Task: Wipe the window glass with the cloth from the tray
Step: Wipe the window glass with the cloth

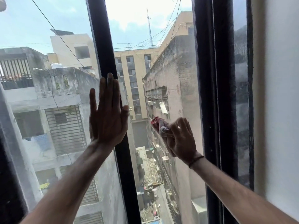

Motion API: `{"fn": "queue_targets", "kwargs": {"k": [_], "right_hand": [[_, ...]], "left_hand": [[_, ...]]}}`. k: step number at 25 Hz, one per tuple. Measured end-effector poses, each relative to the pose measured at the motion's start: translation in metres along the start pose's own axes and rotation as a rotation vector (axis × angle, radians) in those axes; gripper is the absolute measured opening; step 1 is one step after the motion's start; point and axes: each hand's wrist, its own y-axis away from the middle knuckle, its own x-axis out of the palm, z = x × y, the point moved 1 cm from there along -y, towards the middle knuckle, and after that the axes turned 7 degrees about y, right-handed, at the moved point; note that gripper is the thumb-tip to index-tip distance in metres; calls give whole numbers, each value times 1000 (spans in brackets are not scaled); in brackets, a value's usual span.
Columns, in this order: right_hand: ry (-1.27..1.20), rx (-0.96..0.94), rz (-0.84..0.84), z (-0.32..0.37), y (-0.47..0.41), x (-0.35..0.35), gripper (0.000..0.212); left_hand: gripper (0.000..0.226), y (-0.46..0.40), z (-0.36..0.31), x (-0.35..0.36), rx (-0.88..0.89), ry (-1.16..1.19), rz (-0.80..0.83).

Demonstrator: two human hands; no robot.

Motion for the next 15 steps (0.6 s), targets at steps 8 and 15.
{"fn": "queue_targets", "kwargs": {"k": [8,15], "right_hand": [[-59,9,99,8,-8,-8,19],[-60,-111,213,38,-39,2,24]], "left_hand": [[75,0,2,0,-3,-6,17],[78,-7,2,-2,-46,-12,96]]}}
